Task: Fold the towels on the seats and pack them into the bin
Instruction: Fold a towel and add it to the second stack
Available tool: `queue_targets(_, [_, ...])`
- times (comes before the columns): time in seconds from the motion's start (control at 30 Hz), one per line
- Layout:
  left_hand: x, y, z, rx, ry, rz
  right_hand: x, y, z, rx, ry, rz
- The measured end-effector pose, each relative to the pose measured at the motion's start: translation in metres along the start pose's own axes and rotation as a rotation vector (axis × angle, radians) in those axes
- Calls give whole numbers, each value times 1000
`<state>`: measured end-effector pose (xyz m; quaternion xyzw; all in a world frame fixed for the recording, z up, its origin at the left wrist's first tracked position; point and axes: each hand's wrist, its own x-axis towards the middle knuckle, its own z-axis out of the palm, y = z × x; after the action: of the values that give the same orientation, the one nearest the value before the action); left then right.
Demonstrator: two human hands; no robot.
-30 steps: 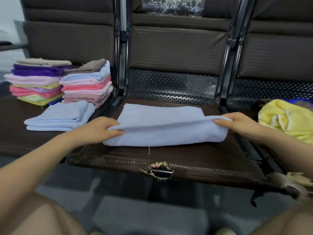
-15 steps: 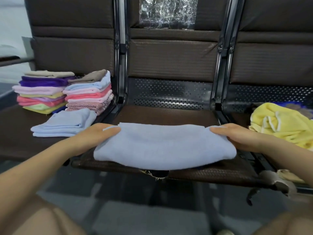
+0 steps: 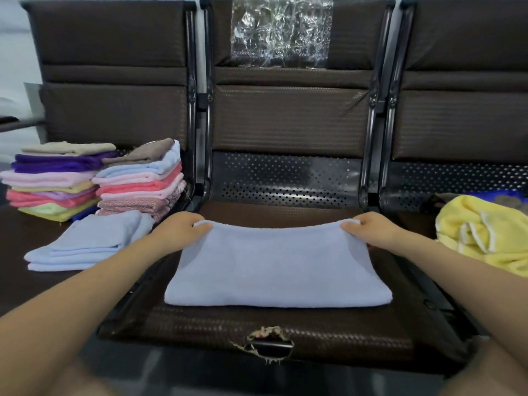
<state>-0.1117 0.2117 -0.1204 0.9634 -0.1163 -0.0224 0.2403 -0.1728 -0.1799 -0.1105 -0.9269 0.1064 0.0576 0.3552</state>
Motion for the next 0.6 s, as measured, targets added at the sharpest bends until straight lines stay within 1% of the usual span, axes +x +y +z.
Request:
queue_targets(0.13, [11, -16, 20, 76, -2, -45, 17, 6, 15, -165, -4, 47])
queue_targets(0.2, [17, -18, 24, 73, 37, -64, 21, 6, 19, -263, -13, 45])
queue_targets(0.27, [23, -19, 26, 63, 35, -73, 23, 7, 20, -327, -27, 75])
queue_targets(0.37, [27, -19, 24, 47, -8, -77, 19, 7, 17, -224, -23, 217])
queue_targets(0.43, [27, -20, 22, -2, -5, -95, 16, 8, 16, -131, -46, 309])
queue_targets(0.5, [23, -22, 22, -46, 9, -112, 12, 7, 14, -96, -107, 348])
queue_targets(0.6, [14, -23, 23, -61, 26, -126, 7, 6, 16, -66, -222, 347])
